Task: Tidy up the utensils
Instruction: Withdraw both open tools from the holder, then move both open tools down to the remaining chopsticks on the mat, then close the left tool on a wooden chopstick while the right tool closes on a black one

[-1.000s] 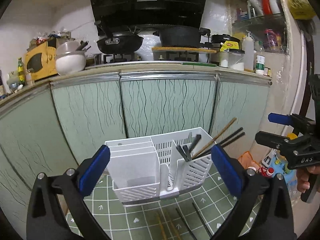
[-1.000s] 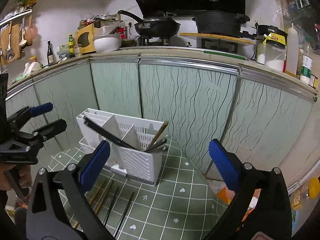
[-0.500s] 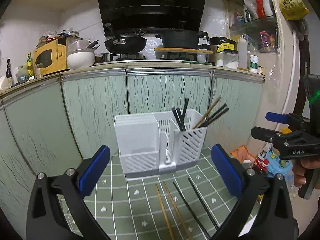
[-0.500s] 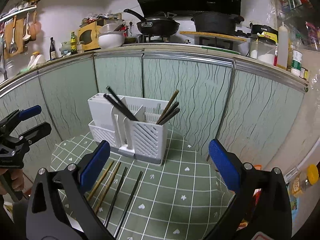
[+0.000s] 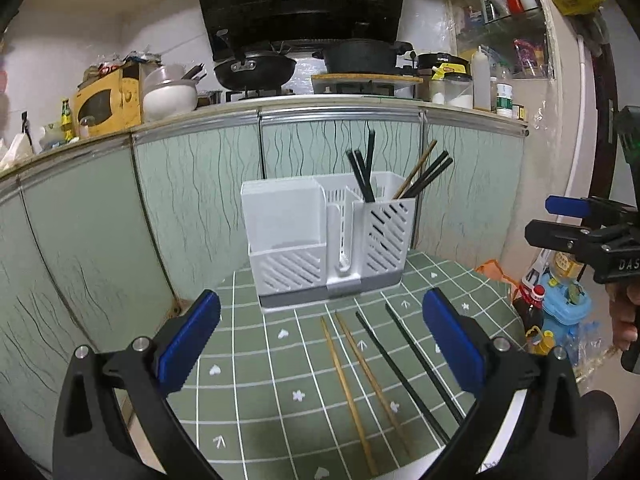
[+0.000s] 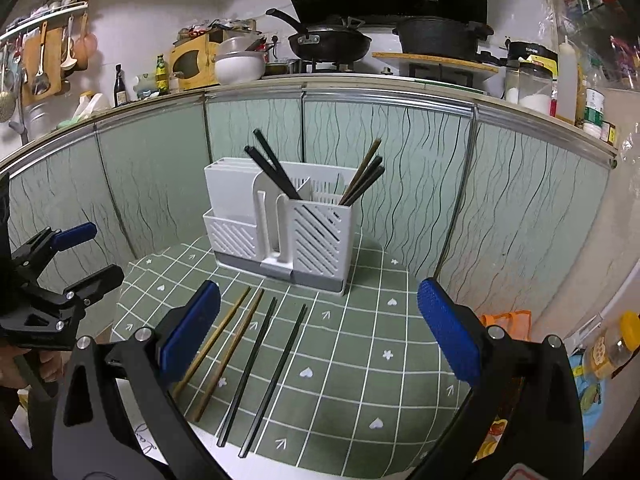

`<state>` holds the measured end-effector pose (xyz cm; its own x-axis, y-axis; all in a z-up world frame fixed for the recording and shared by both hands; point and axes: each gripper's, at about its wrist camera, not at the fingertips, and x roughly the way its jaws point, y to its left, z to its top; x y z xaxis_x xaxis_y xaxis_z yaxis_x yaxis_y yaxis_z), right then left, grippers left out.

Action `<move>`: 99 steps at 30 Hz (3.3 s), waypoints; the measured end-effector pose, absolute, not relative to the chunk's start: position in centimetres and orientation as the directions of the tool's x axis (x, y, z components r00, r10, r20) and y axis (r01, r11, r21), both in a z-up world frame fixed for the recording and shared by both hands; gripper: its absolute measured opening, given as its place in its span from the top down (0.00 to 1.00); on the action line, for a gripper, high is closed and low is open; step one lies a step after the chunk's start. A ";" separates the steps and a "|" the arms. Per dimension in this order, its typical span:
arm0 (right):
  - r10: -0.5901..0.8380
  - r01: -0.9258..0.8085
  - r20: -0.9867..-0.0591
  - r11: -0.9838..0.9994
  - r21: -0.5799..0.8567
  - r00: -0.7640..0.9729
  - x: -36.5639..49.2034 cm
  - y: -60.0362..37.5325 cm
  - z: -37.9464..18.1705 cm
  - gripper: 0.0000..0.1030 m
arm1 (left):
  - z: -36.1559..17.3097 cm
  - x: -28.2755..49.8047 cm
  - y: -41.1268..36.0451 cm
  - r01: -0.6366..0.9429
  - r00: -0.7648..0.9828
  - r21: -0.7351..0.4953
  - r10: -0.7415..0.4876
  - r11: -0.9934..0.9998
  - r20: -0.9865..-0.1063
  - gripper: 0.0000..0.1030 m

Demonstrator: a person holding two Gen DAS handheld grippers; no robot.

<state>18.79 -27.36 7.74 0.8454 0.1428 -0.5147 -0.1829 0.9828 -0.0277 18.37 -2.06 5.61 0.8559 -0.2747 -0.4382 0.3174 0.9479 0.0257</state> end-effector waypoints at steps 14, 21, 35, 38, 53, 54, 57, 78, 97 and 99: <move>0.120 -0.186 -0.555 0.981 -0.063 0.823 18.1 -27.0 3.4 0.08 | 0.5 17.2 -0.4 0.302 0.831 -0.001 -0.264 0.953 -0.490 0.05; 0.126 -0.189 -0.589 0.981 -0.048 0.799 18.3 -26.7 0.7 0.08 | -1.7 16.9 0.1 0.286 0.815 -0.012 -0.249 0.958 -0.522 0.05; 0.165 -0.227 -0.643 0.974 -0.014 0.748 18.2 -25.6 -3.9 0.08 | -5.3 16.4 -0.8 0.302 0.788 0.011 -0.243 0.953 -0.566 0.05; 0.168 -0.227 -0.648 0.974 -0.007 0.743 18.2 -25.6 -4.6 0.08 | -5.9 16.3 -1.2 0.308 0.782 0.014 -0.245 0.951 -0.573 0.05; 0.127 -0.203 -0.669 0.978 -0.036 0.732 17.9 -25.4 -8.3 0.11 | -8.7 16.3 -2.6 0.307 0.767 0.058 -0.211 0.950 -0.606 0.05; 0.128 -0.203 -0.672 0.978 -0.035 0.729 17.9 -25.4 -8.5 0.12 | -8.8 16.3 -2.6 0.302 0.767 0.060 -0.205 0.951 -0.607 0.05; 0.128 -0.203 -0.678 0.979 -0.033 0.724 17.9 -25.3 -8.9 0.13 | -9.0 16.5 -2.6 0.301 0.764 0.059 -0.204 0.952 -0.612 0.05; 0.121 -0.252 -0.709 0.964 -0.083 0.694 17.7 -23.3 -10.8 0.43 | -10.6 17.4 -4.5 0.330 0.719 0.077 -0.198 0.941 -0.666 0.46; 0.164 -0.174 -0.716 0.983 0.061 0.678 17.5 -24.5 -10.9 0.94 | -10.7 17.3 -3.9 0.296 0.719 0.009 -0.217 0.955 -0.660 0.94; 0.158 -0.170 -0.711 0.984 0.054 0.686 17.3 -24.7 -10.6 0.94 | -10.4 17.2 -3.7 0.294 0.726 0.009 -0.218 0.956 -0.652 0.94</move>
<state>17.34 -24.65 -10.56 0.6857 0.1581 -0.7105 -0.1704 0.9839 0.0545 17.19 -3.70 -10.37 0.7264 -0.2178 -0.6518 0.2945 0.9556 0.0089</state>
